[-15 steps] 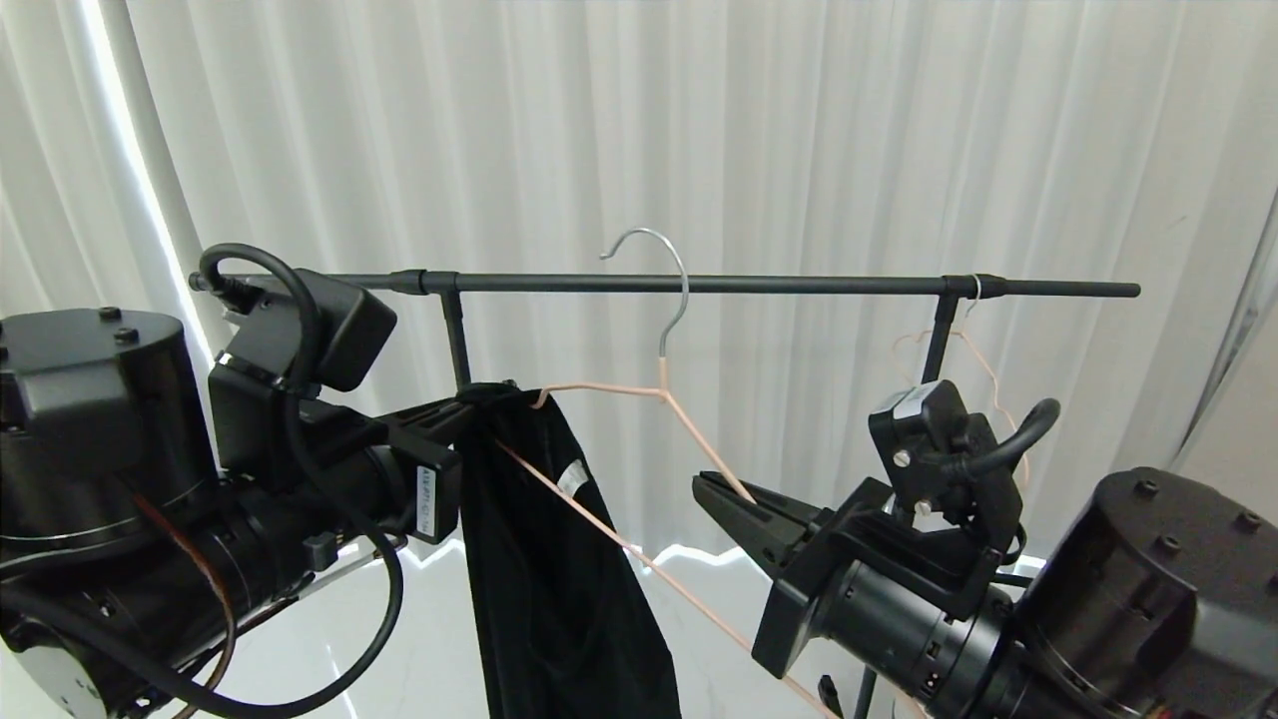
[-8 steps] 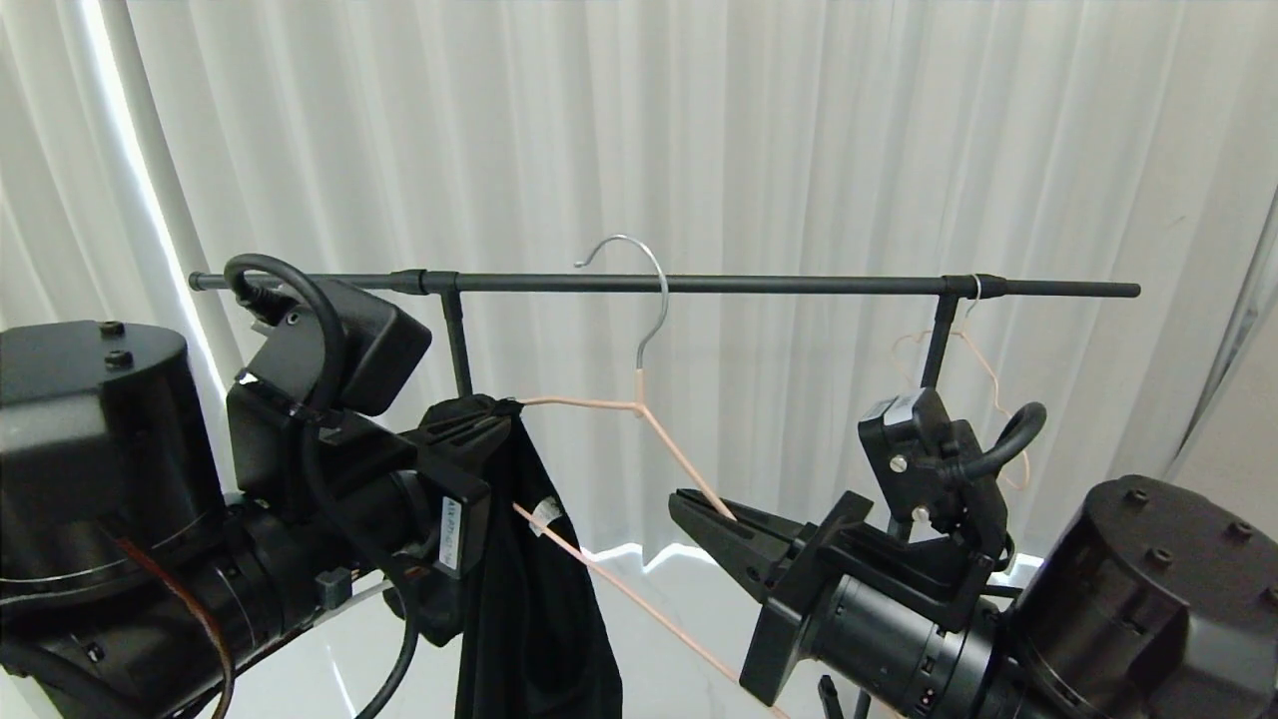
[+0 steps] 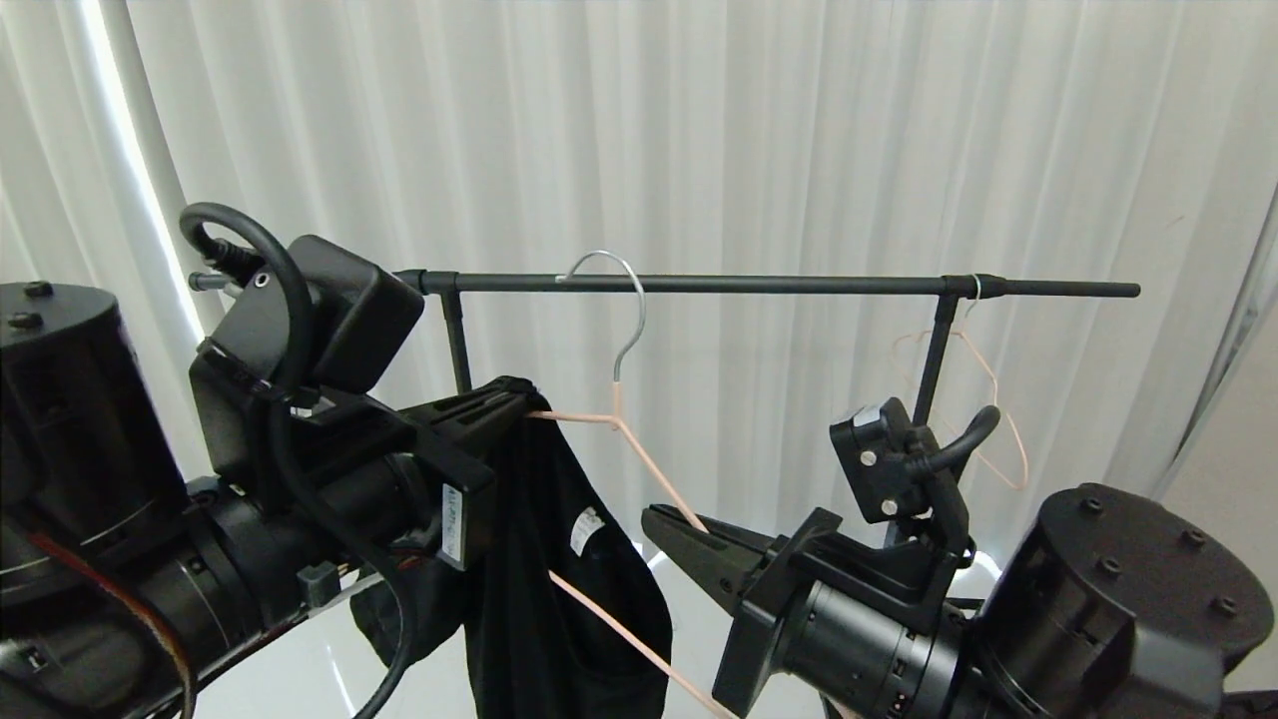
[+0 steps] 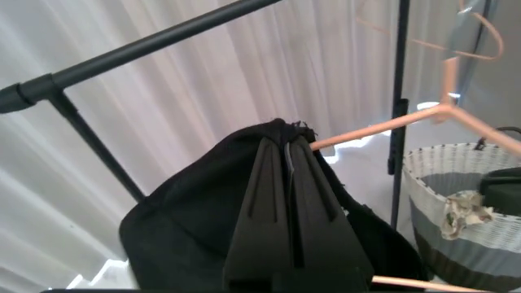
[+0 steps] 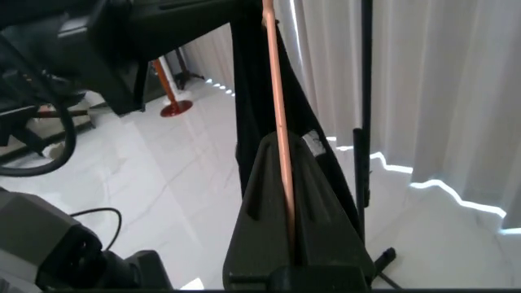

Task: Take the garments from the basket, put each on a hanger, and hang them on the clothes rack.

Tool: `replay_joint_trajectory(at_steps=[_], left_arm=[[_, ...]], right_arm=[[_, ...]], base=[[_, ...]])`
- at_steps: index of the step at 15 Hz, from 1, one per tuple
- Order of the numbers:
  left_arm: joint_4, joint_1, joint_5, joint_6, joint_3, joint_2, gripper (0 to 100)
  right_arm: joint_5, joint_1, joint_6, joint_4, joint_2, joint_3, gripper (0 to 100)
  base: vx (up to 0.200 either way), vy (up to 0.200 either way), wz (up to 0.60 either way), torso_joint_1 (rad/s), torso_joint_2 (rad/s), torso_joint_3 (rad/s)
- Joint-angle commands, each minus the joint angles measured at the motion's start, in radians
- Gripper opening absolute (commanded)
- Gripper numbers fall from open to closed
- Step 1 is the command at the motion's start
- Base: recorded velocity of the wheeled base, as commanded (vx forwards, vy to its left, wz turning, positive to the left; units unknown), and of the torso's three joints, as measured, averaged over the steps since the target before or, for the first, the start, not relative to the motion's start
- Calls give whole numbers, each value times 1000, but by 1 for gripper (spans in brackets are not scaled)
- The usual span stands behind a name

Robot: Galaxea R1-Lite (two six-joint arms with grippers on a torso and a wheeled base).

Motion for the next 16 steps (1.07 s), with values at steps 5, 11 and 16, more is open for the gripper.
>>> replay_joint_trajectory(at_steps=[5, 11, 16], left_arm=[[0, -59, 2, 14, -21, 4, 0], [0, -55, 13, 73, 21, -10, 0], [0, -29, 37, 86, 28, 13, 0]], right_arm=[[8, 0, 1, 0, 48, -51, 0], [-3, -90, -11, 0, 52, -104, 0], [-4, -104, -78, 0, 41, -131, 0]], base=[[0, 0, 0, 0, 0, 0], [0, 0, 0, 0, 0, 0], [0, 0, 0, 0, 0, 0]])
